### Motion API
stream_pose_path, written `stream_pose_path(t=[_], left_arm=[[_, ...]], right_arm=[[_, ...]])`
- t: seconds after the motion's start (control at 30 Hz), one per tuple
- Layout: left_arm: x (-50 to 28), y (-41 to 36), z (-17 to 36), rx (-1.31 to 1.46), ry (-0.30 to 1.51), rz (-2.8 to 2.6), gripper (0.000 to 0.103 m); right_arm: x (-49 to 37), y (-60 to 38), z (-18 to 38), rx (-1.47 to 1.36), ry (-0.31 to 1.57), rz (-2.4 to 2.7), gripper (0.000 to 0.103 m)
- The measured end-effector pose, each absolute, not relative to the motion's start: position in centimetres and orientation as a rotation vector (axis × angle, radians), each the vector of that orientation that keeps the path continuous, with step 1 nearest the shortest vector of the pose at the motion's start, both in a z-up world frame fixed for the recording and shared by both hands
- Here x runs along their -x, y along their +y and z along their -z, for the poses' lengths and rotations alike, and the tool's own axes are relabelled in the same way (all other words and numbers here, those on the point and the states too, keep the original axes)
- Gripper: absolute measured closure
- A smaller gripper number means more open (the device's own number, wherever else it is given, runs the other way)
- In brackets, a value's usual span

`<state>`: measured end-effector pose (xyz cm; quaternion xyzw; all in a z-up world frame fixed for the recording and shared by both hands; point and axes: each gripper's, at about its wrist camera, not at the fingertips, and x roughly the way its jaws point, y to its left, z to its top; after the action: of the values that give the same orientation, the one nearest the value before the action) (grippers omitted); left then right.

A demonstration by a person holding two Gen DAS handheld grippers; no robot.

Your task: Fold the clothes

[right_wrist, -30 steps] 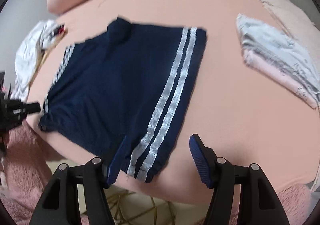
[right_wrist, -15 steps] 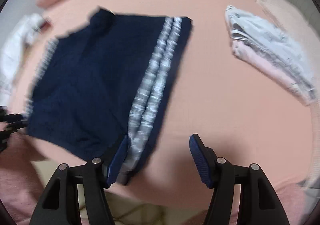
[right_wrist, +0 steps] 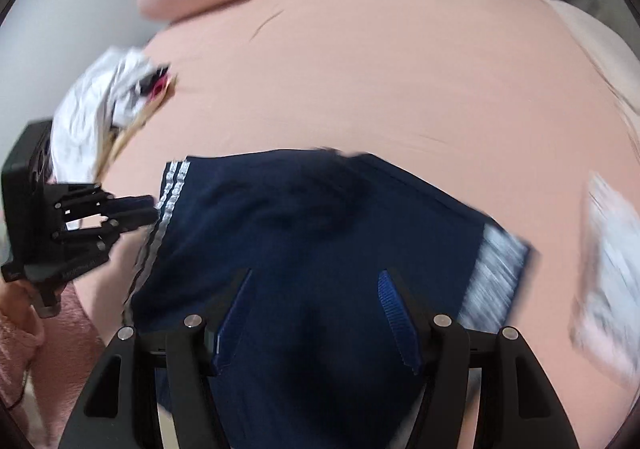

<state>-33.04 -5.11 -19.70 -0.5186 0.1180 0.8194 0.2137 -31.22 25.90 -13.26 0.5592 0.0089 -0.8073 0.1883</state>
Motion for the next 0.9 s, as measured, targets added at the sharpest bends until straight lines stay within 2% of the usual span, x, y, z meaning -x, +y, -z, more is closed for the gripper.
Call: stream_pose_path(t=[0.2,0.37,0.43,0.5,0.6,0.67,0.77,0.83,0.9], left_arm=[[35.0,-6.6,21.9,1.429,0.291,-2.325,0.093],[37.8,-8.7,22.2,1.411,0.242,-2.444,0.091],[38.2,-9.5,21.6,1.373,0.190,-2.482,0.091],[37.9,-10.5,20.7,1.296,0.131,-2.533,0.091],[37.2,-12.0,19.6,1.224,0.009,-2.506,0.089],[37.4,-11.4,20.6,1.286,0.062,-2.436,0.089],[37.3,-9.9,22.7,1.370,0.236,-2.372,0.089],[37.5,-9.4,22.6,1.332,0.257,-2.418,0.089],[38.0,-9.1,22.5,1.286,0.273,-2.472,0.085]], right_arm=[[34.3,22.7,18.0,-1.650,0.162,2.191,0.040],[37.1,24.4,17.0,-1.558,0.061,2.328,0.040],[38.0,25.8,16.2,-1.542,0.075,2.451,0.040],[38.1,27.1,15.6,-1.539,-0.039,2.427,0.040],[36.4,27.0,14.4,-1.494,0.067,2.426,0.040],[35.3,25.8,14.2,-1.474,0.146,2.365,0.040],[34.6,24.0,15.4,-1.490,0.276,2.318,0.040],[35.5,24.4,16.5,-1.503,0.340,2.387,0.040],[36.6,25.9,16.5,-1.508,0.244,2.463,0.040]])
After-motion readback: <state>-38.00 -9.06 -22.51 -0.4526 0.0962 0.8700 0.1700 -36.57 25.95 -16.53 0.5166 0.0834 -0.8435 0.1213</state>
